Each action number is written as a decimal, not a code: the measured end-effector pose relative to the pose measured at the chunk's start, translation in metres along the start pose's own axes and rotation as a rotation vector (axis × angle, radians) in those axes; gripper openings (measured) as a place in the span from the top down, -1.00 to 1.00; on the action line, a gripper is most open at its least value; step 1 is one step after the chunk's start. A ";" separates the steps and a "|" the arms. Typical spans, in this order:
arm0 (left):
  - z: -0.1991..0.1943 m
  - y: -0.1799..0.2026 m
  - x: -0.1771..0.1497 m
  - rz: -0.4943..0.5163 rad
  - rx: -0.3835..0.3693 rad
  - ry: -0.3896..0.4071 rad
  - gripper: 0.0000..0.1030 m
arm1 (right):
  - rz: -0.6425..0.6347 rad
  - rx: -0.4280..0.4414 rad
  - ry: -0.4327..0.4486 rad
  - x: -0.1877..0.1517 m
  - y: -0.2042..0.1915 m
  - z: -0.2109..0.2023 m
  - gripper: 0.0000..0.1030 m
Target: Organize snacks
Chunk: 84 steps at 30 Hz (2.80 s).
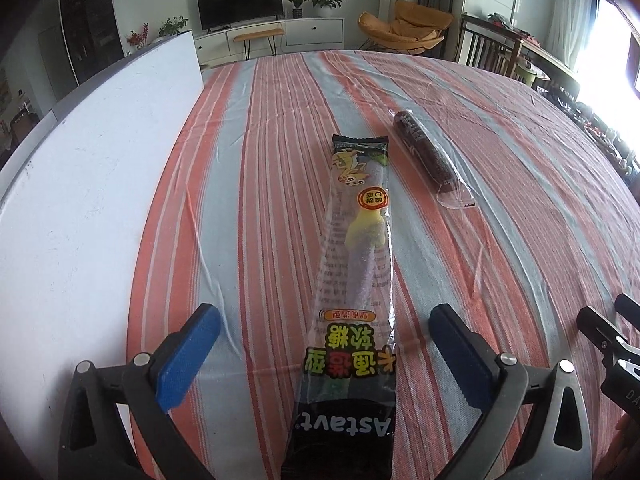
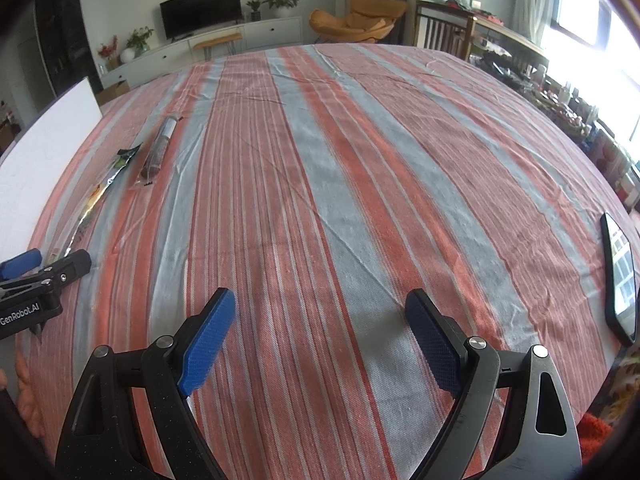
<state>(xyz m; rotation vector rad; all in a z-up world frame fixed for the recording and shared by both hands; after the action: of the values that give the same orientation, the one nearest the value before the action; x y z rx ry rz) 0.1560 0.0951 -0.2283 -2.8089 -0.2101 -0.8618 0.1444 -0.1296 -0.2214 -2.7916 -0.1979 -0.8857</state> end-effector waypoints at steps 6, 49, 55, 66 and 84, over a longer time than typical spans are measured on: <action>0.000 0.000 0.000 0.000 0.000 -0.001 -1.00 | -0.143 0.121 -0.056 0.065 -0.048 0.022 -0.67; 0.000 0.002 0.002 0.002 0.000 -0.001 -1.00 | -0.034 -0.006 0.044 0.015 0.026 0.001 -0.45; 0.001 0.002 0.002 0.003 0.000 -0.001 -1.00 | -0.018 -0.010 0.053 0.014 0.028 0.002 -0.59; 0.001 0.002 0.002 0.003 0.000 -0.002 -1.00 | -0.019 -0.008 0.052 0.014 0.029 0.002 -0.63; 0.001 0.002 0.002 0.004 0.000 -0.002 -1.00 | -0.020 -0.007 0.053 0.013 0.030 0.002 -0.63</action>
<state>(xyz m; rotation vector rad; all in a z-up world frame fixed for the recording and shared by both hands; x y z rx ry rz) 0.1588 0.0936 -0.2278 -2.8093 -0.2052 -0.8589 0.1617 -0.1572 -0.2195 -2.7738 -0.2146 -0.9650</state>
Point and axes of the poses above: each gripper's, at about its wrist camera, not at the fingertips, and z roughly the way its jaws point, y to its right, x to its top, the point moved 3 cm from there along z, roughly the way its jaws point, and after that the axes turned 11 degrees about x, right-handed, at the moved point
